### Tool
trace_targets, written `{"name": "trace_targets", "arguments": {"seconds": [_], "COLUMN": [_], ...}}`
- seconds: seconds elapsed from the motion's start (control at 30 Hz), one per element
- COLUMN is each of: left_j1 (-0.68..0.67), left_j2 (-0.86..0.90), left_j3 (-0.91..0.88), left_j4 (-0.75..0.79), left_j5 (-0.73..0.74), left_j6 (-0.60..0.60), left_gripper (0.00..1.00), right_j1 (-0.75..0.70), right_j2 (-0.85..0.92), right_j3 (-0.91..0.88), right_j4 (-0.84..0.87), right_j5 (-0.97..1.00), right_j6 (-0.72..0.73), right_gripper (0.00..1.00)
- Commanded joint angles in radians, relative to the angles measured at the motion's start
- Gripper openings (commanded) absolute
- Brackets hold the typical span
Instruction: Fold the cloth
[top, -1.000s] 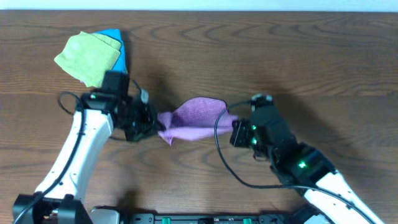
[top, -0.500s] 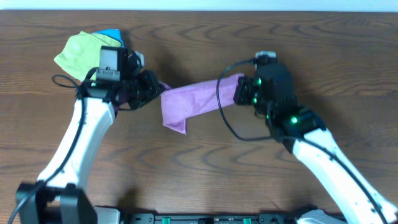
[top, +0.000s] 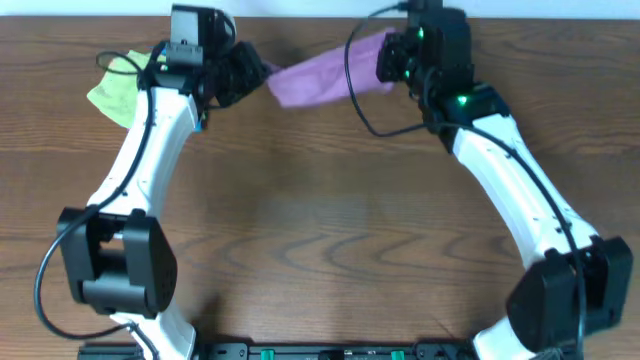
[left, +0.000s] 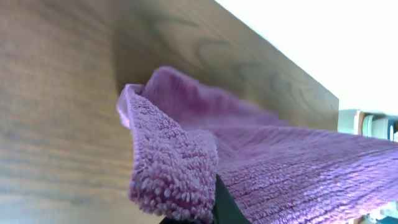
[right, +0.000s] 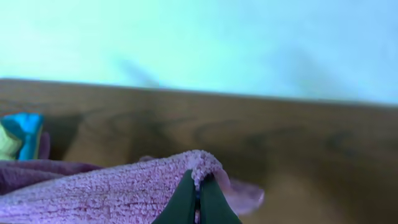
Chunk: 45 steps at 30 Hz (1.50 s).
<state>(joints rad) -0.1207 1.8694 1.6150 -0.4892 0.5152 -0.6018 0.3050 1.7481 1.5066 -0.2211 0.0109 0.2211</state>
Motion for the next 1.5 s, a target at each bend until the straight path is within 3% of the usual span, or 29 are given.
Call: {"name": "trace_targets", "arguments": {"seconds": [0.0,0.23,0.63,1.1,1.27,1.47], "left_j1": [0.033,0.043,0.038,0.038,0.038,0.036], "left_j2": [0.026,0.026,0.026,0.026,0.025,0.002], "left_j3": [0.067,0.118,0.118,0.109,0.046,-0.163], "left_j4": [-0.005,-0.049,-0.346,-0.664,-0.727,-0.694], "left_j5": [-0.073,-0.069,-0.078,-0.085,-0.084,-0.072], "left_j6": [0.032,0.082,0.237,0.318,0.318,0.318], "left_gripper": [0.06,0.06,0.06,0.06,0.06,0.06], "right_j1": [-0.05,-0.062,-0.061,-0.047,-0.044,-0.042], "right_j2": [0.031,0.046,0.045,0.042,0.042,0.001], "right_j3": [0.094,0.137,0.137,0.133,0.1,-0.023], "right_j4": [0.01,-0.051,-0.294,-0.617,-0.686,-0.69], "right_j5": [0.124,0.12,0.077,0.032,-0.031,-0.071], "right_j6": [-0.059,-0.063,-0.061,-0.067,-0.089,-0.089], "right_gripper": [0.01,0.01,0.01,0.01,0.01,0.01]}}
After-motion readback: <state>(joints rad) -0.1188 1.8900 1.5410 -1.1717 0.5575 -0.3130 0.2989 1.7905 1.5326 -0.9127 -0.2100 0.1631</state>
